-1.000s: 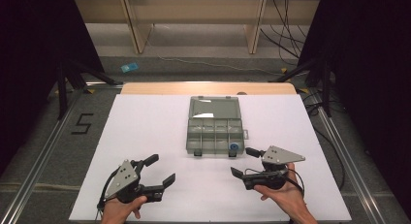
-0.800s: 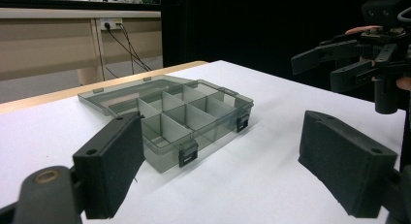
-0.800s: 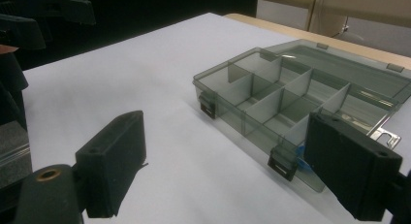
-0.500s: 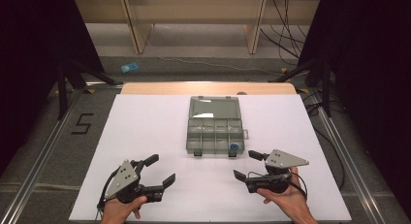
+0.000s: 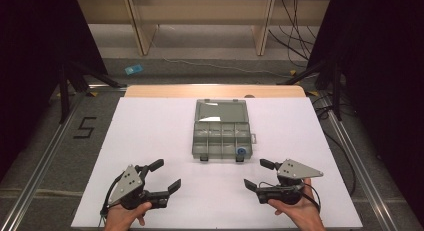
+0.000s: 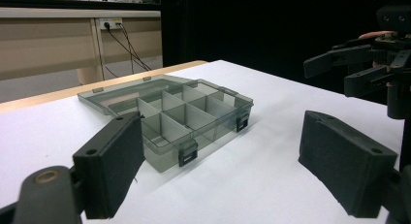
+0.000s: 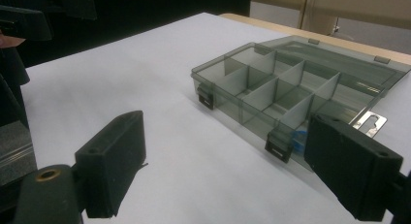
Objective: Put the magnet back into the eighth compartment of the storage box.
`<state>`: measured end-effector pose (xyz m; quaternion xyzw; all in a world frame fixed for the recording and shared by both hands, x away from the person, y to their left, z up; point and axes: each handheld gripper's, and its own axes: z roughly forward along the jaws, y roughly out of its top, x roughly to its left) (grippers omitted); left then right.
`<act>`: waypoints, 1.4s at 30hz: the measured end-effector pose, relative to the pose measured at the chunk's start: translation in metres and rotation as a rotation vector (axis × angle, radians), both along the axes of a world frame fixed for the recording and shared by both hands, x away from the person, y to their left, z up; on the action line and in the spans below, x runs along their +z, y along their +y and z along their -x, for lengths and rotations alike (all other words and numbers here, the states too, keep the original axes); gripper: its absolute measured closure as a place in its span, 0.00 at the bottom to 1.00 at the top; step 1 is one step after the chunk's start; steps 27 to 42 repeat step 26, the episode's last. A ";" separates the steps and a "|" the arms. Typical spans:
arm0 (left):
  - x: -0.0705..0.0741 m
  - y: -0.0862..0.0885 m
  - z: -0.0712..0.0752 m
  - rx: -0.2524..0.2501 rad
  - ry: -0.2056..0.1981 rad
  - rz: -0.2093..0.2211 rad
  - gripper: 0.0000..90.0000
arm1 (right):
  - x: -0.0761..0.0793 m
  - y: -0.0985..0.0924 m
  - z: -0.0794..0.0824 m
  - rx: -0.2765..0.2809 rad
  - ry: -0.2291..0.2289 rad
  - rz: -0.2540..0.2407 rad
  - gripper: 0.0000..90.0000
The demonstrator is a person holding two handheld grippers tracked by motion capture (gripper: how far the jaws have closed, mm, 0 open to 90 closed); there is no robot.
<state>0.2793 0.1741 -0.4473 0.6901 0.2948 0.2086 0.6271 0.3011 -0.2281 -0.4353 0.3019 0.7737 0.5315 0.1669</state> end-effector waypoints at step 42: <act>0.000 -0.001 0.000 -0.005 -0.003 0.006 0.18 | 0.000 -0.001 0.000 -0.003 -0.003 -0.004 0.18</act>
